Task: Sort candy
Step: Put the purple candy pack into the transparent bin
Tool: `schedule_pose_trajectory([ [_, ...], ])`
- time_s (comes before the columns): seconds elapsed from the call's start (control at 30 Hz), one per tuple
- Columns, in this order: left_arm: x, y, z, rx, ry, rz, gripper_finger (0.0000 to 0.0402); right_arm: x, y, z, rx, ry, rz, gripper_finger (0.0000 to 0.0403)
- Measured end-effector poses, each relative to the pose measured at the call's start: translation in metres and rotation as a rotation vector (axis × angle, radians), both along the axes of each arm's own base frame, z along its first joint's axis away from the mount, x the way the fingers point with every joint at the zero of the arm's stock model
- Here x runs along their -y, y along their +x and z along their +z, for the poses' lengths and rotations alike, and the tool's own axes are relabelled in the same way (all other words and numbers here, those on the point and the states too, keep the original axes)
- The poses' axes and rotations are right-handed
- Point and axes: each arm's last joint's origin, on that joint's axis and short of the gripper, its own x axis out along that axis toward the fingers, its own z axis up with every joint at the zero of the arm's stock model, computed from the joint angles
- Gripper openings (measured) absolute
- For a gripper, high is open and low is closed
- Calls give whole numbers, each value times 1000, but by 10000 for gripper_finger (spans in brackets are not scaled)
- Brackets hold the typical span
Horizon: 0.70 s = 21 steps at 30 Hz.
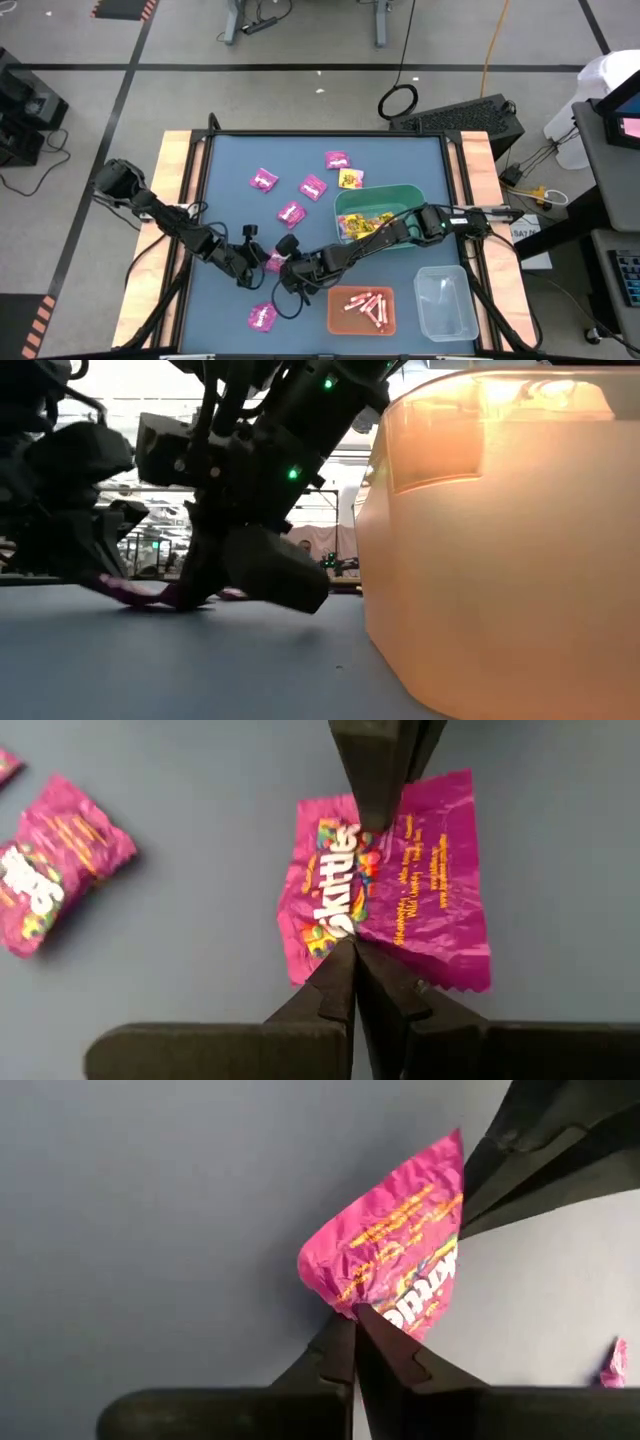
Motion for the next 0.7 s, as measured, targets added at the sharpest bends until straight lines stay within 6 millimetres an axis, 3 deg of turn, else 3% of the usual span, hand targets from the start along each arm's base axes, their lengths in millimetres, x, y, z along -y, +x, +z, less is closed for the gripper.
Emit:
schedule_pose_trajectory([
  [0.47,-8,-3,38,193,48,133,67,-1,-28,76,21,42,-117,0],
  [0.7,-9,-5,51,264,18,156,78,0,-68,127,-33,101,-250,0],
])
